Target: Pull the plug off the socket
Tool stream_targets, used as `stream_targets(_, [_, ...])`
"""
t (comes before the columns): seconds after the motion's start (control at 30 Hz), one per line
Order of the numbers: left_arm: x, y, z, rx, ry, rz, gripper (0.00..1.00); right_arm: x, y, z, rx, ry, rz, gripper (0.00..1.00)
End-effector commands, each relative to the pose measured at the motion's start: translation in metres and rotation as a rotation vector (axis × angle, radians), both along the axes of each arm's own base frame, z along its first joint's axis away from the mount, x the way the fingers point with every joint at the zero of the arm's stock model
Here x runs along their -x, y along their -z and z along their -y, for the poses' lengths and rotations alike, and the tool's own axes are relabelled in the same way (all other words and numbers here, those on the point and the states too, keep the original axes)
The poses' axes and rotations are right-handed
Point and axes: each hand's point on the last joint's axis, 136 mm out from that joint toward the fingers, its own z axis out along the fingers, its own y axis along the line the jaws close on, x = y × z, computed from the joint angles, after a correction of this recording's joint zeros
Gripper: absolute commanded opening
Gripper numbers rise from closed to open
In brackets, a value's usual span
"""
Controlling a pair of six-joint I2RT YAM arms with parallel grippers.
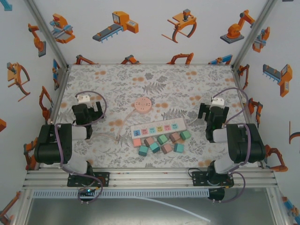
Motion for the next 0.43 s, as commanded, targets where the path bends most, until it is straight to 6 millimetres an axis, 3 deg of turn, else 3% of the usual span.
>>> stream_targets(0.0, [-0.0045, -0.0091, 0.0042, -0.002, 0.024, 0.024, 0.97, -0.0048, -0.0109, 0.0053, -0.012, 0.030, 0.042, 0.99])
stream_targets(0.4, [-0.0043, -0.0085, 0.0042, -0.002, 0.024, 0.021, 0.97, -0.0059, -0.0099, 0.0068, -0.029, 0.024, 0.034, 0.99])
